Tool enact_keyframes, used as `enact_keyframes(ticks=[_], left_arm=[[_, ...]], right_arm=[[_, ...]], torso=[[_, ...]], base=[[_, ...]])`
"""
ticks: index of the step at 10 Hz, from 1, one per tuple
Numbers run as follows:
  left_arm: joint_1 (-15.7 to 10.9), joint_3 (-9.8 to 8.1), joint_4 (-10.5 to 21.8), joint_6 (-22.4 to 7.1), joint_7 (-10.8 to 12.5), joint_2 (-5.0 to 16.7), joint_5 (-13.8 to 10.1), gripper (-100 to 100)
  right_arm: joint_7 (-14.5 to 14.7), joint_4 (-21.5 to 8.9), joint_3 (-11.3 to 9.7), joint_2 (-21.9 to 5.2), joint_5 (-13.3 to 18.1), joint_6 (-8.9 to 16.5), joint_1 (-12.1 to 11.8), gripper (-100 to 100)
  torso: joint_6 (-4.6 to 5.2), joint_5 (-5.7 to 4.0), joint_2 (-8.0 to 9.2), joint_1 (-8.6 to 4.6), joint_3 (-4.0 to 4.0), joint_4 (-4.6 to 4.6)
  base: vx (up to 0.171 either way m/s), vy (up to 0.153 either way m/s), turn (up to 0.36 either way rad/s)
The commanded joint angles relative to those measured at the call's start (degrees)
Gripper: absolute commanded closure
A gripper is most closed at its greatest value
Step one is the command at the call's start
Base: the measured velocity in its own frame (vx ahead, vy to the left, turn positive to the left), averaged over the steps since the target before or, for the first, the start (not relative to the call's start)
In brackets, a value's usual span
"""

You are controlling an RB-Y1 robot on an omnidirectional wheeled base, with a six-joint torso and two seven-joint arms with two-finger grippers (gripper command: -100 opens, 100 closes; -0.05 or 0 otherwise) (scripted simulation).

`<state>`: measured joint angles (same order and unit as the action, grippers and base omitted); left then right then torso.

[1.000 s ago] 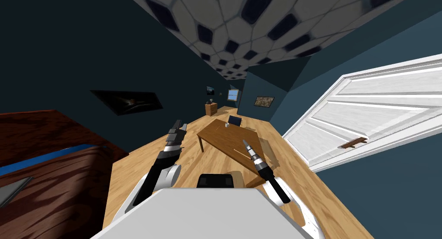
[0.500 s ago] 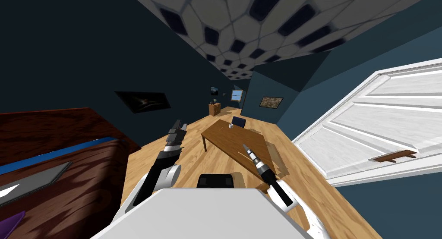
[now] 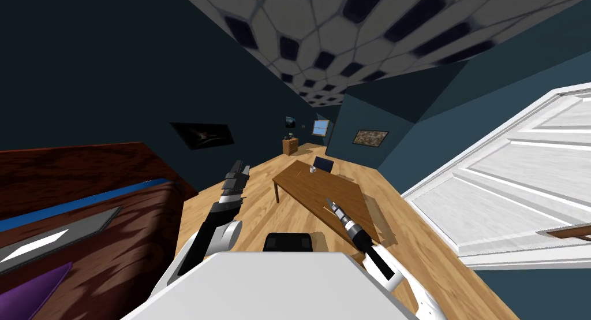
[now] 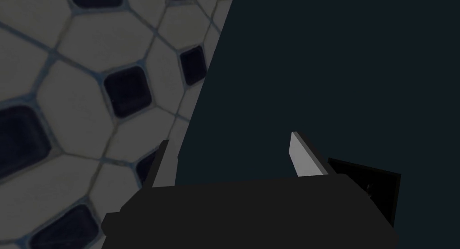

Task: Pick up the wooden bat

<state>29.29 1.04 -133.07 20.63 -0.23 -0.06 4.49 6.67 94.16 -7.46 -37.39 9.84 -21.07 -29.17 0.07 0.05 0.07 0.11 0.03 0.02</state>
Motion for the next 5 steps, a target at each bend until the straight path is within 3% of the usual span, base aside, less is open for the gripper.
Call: enact_keyframes(ticks=[1,3,4,5], left_arm=[[0.0,0.0,0.0,0.0,0.0,0.0,0.0,0],[0.0,0.0,0.0,0.0,0.0,0.0,0.0,0],[0.0,0.0,0.0,0.0,0.0,0.0,0.0,0],[-0.01,0.01,0.0,0.0,0.0,0.0,0.0,0]], right_arm=[[1.02,-2.86,-1.36,-1.95,1.29,-0.44,0.46,-100],[1.02,-4.61,-1.36,-1.95,1.29,-0.44,0.46,-100],[2.03,-6.72,-2.8,-3.84,2.62,-0.61,0.89,-100],[2.03,-8.21,-2.8,-3.84,2.62,-0.61,0.89,-100]], torso=[[0.0,0.0,0.0,0.0,0.0,0.0],[0.0,0.0,-0.04,0.06,-0.02,-0.01],[0.01,0.0,0.01,0.0,0.01,0.0],[-0.06,0.0,-0.03,0.04,-0.01,0.0]], base=[[0.031,0.049,0.236],[0.024,0.033,0.05],[0.028,0.045,0.211],[0.038,0.038,0.14]])
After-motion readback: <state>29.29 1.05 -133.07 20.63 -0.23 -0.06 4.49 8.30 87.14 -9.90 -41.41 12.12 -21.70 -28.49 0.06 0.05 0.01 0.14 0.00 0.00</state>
